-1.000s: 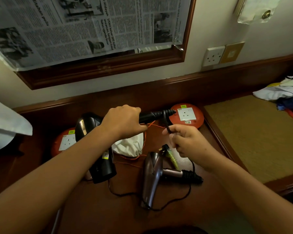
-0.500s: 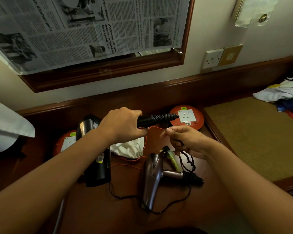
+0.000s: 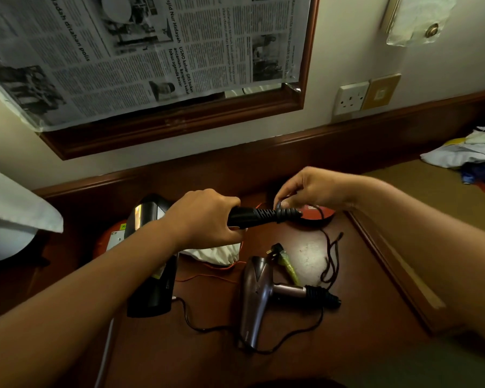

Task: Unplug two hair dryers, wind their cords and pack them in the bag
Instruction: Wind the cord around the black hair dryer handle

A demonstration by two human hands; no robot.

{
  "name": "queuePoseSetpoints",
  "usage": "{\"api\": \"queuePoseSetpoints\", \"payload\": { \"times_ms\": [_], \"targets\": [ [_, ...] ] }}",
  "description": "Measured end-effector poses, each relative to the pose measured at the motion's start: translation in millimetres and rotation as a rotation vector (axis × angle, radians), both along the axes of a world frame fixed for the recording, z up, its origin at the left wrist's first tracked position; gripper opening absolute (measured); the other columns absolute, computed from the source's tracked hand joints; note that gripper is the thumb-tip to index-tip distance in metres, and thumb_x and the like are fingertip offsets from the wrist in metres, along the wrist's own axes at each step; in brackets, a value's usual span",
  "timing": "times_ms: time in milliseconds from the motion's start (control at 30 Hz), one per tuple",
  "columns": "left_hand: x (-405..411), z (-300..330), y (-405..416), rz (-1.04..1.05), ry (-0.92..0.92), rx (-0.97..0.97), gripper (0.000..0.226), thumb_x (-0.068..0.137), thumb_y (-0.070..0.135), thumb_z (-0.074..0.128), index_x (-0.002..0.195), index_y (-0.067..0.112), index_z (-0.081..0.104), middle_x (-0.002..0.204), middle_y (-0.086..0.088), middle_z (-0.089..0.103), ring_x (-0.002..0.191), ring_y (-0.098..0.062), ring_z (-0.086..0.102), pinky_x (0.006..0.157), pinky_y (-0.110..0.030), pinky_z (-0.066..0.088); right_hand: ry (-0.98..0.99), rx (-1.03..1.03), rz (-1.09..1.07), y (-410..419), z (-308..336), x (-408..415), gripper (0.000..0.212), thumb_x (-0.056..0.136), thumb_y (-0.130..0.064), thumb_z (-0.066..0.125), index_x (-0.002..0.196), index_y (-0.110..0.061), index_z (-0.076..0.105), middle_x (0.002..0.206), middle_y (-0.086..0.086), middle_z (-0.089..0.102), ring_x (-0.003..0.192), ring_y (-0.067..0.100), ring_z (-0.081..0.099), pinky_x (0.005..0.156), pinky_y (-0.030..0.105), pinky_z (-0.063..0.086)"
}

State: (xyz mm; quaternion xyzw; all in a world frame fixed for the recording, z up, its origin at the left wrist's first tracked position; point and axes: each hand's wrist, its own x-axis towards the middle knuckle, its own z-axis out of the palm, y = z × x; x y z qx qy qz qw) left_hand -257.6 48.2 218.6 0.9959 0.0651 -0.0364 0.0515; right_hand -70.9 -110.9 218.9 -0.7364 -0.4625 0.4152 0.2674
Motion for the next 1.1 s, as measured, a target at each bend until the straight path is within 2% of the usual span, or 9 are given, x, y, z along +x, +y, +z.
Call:
{"api": "queuePoseSetpoints", "payload": {
  "times_ms": [100, 200, 300, 367, 567, 667, 767, 933, 1100],
  "targets": [
    [2.4, -1.8, -1.7, -0.006, 0.028, 0.03, 0.023, 0.082, 0.05, 0.06, 0.089, 0.03, 0.051, 0.069, 0.01, 0.053, 0.058, -0.007, 0.049, 0.054, -0.022, 0.036, -0.218, 0.032, 0.066, 5.2, 18.6, 2.1, 0.013, 0.085, -0.016, 0.068, 0.091, -0.026, 0.075, 0.091, -0.005, 0.07, 0.082, 0.003, 0.064, 0.073, 0.019, 0.047],
    [5.1, -3.0, -1.8, 0.009, 0.062, 0.027, 0.022, 0.082, 0.05, 0.059, 0.087, 0.03, 0.051, 0.07, 0.008, 0.055, 0.059, -0.007, 0.051, 0.056, -0.024, 0.041, -0.469, 0.071, 0.117, 10.8, 31.3, 0.4, 0.011, 0.084, -0.022, 0.07, 0.093, -0.026, 0.075, 0.089, -0.01, 0.069, 0.086, 0.005, 0.064, 0.076, 0.018, 0.049],
    [7.5, -4.4, -2.0, 0.035, 0.087, 0.05, 0.022, 0.082, 0.05, 0.058, 0.082, 0.03, 0.049, 0.067, 0.008, 0.053, 0.056, -0.007, 0.049, 0.053, -0.025, 0.037, -0.663, 0.084, 0.167, 12.6, 36.8, -5.8, 0.01, 0.086, -0.026, 0.066, 0.093, -0.027, 0.074, 0.088, -0.012, 0.069, 0.086, 0.007, 0.063, 0.078, 0.025, 0.051],
    [9.5, -6.2, -1.4, 0.062, 0.095, 0.072, 0.023, 0.082, 0.051, 0.057, 0.082, 0.029, 0.05, 0.066, 0.009, 0.051, 0.055, -0.007, 0.046, 0.053, -0.026, 0.036, -0.749, 0.076, 0.158, 11.4, 38.3, -13.4, 0.01, 0.089, -0.029, 0.063, 0.092, -0.029, 0.072, 0.087, -0.011, 0.069, 0.083, 0.012, 0.063, 0.073, 0.031, 0.053],
    [17.9, -12.8, 1.6, 0.199, 0.095, 0.042, 0.026, 0.08, 0.053, 0.057, 0.08, 0.028, 0.05, 0.068, 0.008, 0.05, 0.058, -0.008, 0.046, 0.055, -0.028, 0.036, -0.875, 0.097, 0.057, 5.4, 29.8, -45.6, 0.016, 0.094, -0.033, 0.05, 0.093, -0.024, 0.064, 0.085, -0.003, 0.062, 0.074, 0.02, 0.058, 0.06, 0.03, 0.047],
    [20.9, -15.9, 5.0, 0.29, 0.075, 0.006, 0.028, 0.078, 0.054, 0.057, 0.081, 0.027, 0.053, 0.07, 0.007, 0.052, 0.061, -0.011, 0.05, 0.058, -0.029, 0.04, -0.809, 0.099, -0.054, 6.8, 11.5, -67.4, 0.022, 0.099, -0.03, 0.04, 0.102, -0.019, 0.059, 0.091, 0.0, 0.059, 0.084, 0.021, 0.059, 0.065, 0.031, 0.046],
    [20.7, -15.9, 10.1, 0.333, 0.049, 0.025, 0.032, 0.079, 0.056, 0.057, 0.087, 0.026, 0.056, 0.071, 0.008, 0.052, 0.066, -0.014, 0.053, 0.061, -0.03, 0.043, -0.557, 0.262, -0.293, -0.3, -12.4, -85.8, 0.03, 0.099, -0.014, 0.039, 0.125, -0.011, 0.054, 0.11, 0.005, 0.061, 0.101, 0.021, 0.058, 0.084, 0.033, 0.049],
    [16.5, -8.2, 7.8, 0.306, -0.001, 0.033, 0.031, 0.08, 0.057, 0.056, 0.087, 0.026, 0.054, 0.07, 0.008, 0.051, 0.067, -0.016, 0.053, 0.063, -0.031, 0.045, 0.281, 0.389, -0.531, -8.6, -41.1, -91.0, 0.012, 0.097, -0.009, 0.047, 0.1, -0.012, 0.058, 0.069, 0.001, 0.054, 0.05, 0.002, 0.046, 0.047, 0.018, 0.037],
    [11.8, -2.1, 0.2, 0.251, -0.036, -0.007, 0.029, 0.082, 0.054, 0.057, 0.084, 0.026, 0.05, 0.067, 0.01, 0.049, 0.065, -0.016, 0.052, 0.064, -0.031, 0.044, 0.347, 0.243, -0.459, -9.6, -45.9, -72.6, 0.024, 0.1, -0.021, 0.045, 0.085, -0.009, 0.061, 0.058, 0.002, 0.047, 0.039, 0.009, 0.035, 0.037, 0.022, 0.029]
  ]
}}
